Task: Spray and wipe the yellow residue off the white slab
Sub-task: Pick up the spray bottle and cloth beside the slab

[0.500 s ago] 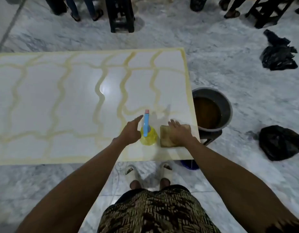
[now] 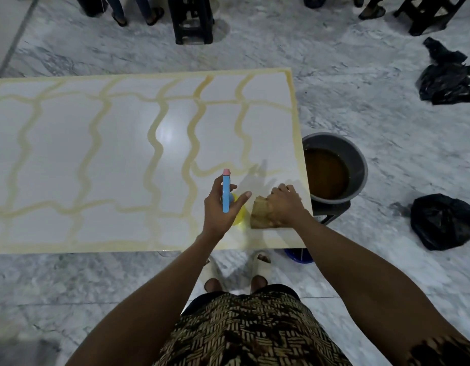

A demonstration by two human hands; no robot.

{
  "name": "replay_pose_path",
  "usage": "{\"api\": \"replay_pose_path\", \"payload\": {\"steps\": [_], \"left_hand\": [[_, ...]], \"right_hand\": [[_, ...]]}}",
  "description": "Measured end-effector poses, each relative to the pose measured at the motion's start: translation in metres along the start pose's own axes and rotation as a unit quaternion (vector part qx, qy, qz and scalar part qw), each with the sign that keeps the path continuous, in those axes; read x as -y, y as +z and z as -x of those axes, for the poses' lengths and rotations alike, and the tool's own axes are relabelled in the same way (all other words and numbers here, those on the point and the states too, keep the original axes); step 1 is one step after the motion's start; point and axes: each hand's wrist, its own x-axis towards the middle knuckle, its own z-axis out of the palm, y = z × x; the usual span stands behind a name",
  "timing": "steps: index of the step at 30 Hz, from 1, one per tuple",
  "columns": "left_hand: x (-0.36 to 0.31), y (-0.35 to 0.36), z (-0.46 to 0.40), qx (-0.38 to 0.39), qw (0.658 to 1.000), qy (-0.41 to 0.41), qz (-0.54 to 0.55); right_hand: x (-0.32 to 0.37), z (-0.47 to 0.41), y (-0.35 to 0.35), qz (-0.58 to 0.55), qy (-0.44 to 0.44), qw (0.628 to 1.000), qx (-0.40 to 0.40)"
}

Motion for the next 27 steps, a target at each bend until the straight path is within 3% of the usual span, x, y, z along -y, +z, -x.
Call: {"api": "replay_pose_path", "payload": {"steps": [4,6,8,10,12,15,22,27], "left_hand": [[-0.002,0.013,0.002,-0.067,0.997,0.036,0.004],[-0.004,0.019,-0.002,-0.1,0.995,0.019,0.006],[-0.006,0.023,-0.007,-0.126,0.992,0.005,0.028],[-0.01,0.022,-0.015,-0.128,0.99,-0.005,0.065],[-0.015,0.015,-0.024,-0.115,0.987,-0.026,0.112],[-0.02,0.001,-0.037,-0.086,0.985,-0.007,0.147],[-0.04,-0.032,-0.061,0.024,0.993,0.018,0.117],[-0.059,-0.051,-0.074,0.053,0.992,0.005,0.117]], "right_hand": [[-0.014,0.008,-0.012,-0.206,-0.003,0.975,0.08],[-0.021,0.011,-0.015,-0.325,0.024,0.943,0.066],[-0.027,0.011,-0.024,-0.488,0.076,0.868,0.046],[-0.031,0.014,-0.04,-0.662,0.11,0.74,0.027],[-0.034,0.018,-0.053,-0.765,0.127,0.631,0.017],[-0.039,0.019,-0.065,-0.835,0.122,0.537,-0.009],[-0.026,0.014,-0.092,-0.882,0.098,0.459,-0.043],[-0.013,0.013,-0.11,-0.89,0.065,0.45,-0.038]]}}
